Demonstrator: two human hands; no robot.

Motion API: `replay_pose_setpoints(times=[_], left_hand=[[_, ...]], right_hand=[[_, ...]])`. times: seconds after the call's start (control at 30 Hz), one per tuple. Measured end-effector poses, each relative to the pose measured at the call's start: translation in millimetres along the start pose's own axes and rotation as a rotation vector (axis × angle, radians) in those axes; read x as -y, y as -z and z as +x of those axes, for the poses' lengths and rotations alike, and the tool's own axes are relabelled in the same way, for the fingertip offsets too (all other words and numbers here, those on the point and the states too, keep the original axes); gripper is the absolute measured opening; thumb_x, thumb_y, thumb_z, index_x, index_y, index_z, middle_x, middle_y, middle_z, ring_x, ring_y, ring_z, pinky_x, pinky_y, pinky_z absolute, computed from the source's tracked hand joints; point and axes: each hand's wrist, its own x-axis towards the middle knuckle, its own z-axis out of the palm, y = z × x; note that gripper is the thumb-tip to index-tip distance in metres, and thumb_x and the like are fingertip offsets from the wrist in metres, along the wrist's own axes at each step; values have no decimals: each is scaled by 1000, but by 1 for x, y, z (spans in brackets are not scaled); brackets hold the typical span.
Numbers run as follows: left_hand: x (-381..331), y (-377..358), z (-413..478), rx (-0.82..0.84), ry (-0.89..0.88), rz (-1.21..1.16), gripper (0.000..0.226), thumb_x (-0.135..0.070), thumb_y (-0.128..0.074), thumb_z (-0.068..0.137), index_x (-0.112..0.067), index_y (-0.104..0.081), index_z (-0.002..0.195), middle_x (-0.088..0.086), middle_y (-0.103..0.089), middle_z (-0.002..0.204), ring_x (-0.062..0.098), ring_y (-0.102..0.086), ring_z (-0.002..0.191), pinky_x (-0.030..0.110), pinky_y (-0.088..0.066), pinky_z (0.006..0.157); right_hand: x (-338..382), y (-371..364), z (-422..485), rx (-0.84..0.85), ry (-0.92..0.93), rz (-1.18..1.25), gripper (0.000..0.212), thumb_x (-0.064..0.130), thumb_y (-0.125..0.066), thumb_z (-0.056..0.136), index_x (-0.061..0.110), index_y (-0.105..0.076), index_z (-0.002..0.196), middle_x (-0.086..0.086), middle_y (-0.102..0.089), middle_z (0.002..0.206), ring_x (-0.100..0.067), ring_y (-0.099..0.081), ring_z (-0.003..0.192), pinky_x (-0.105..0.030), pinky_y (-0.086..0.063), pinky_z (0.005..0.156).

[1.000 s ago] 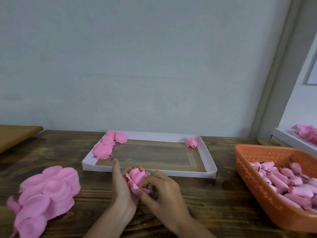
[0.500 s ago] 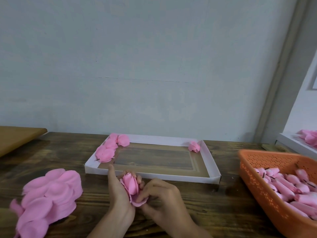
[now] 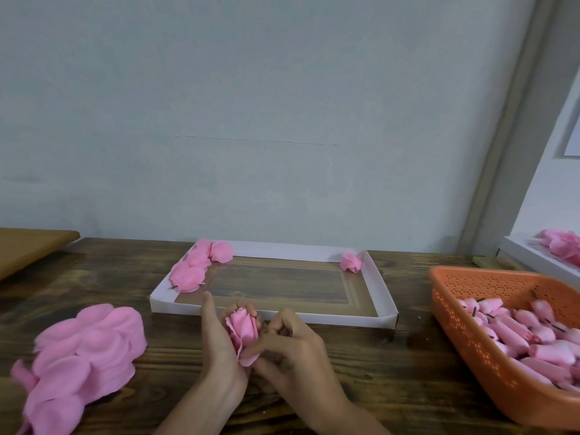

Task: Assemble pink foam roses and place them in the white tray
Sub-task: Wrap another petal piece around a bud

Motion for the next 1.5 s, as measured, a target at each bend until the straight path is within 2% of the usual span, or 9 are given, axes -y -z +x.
replay_pose_setpoints(times=[0.27, 0.4, 0.53, 0.77, 0.9, 1.07, 1.23, 1.37, 1.5], left_hand=[[3, 0, -9, 36, 32, -16, 72, -78, -53, 87, -13, -66, 58, 7, -59, 59, 20, -57, 43, 23, -46, 40], [3, 0, -8, 20, 3, 10, 73, -79, -49, 88, -13, -66, 61, 8, -61, 61, 21, -58, 47, 27, -48, 48], [5, -1, -11, 62, -5, 1, 73, -77, -49, 91, -14, -64, 57, 5, -59, 57, 18, -59, 46, 25, -50, 43], [7, -1, -7, 10, 57, 25, 79, -82, -46, 88, -14, -66, 55, 8, -64, 61, 23, -65, 50, 30, -55, 52], [6, 2, -4, -70, 98, 50, 82, -87, -49, 82, -11, -75, 62, 12, -70, 66, 28, -69, 58, 37, -58, 65], [6, 1, -3, -128, 95, 54, 82, -86, -49, 85, -11, -74, 61, 10, -69, 57, 24, -68, 44, 35, -59, 57], [7, -1, -9, 1, 72, 57, 77, -84, -51, 84, -16, -65, 50, 7, -61, 60, 21, -62, 47, 27, -51, 47], [8, -4, -12, 102, 46, 111, 70, -77, -53, 87, -16, -66, 55, 10, -58, 57, 22, -57, 42, 26, -45, 37], [8, -2, -9, 122, 3, 109, 62, -66, -59, 91, -13, -65, 62, 10, -59, 63, 22, -59, 48, 27, -47, 40]], right_hand=[[5, 5, 4, -32, 51, -69, 20, 26, -83, 84, 29, -75, 102, 18, -57, 99, 21, -46, 88, 0, -36, 79], [10, 7, 3, -32, -22, -41, 22, 35, -82, 83, 33, -71, 102, 19, -58, 97, 14, -49, 78, -2, -37, 73], [12, 10, 6, 85, 27, -133, 32, 31, -73, 91, 35, -68, 123, 18, -56, 107, 5, -52, 90, 1, -32, 82], [7, 18, 7, 143, 54, -163, 11, 35, -71, 93, 27, -74, 100, 10, -58, 102, -6, -57, 83, -27, -52, 69], [7, 21, 8, 207, 64, -204, 18, 44, -72, 89, 27, -70, 97, 11, -55, 106, -7, -55, 85, -26, -49, 69], [7, 18, 8, 244, 75, -236, 22, 47, -62, 96, 30, -72, 104, 10, -50, 109, -7, -51, 89, -36, -52, 70], [5, 14, 7, 122, 66, -189, 14, 40, -69, 95, 30, -73, 104, 12, -54, 106, -7, -55, 91, -21, -47, 74], [5, 9, 7, -7, -43, -57, 38, 33, -82, 80, 36, -64, 114, 29, -55, 99, 10, -50, 80, -7, -38, 74], [2, 8, 6, -66, -99, 19, 48, 41, -86, 75, 44, -57, 113, 30, -53, 92, 1, -56, 76, -6, -39, 68]])
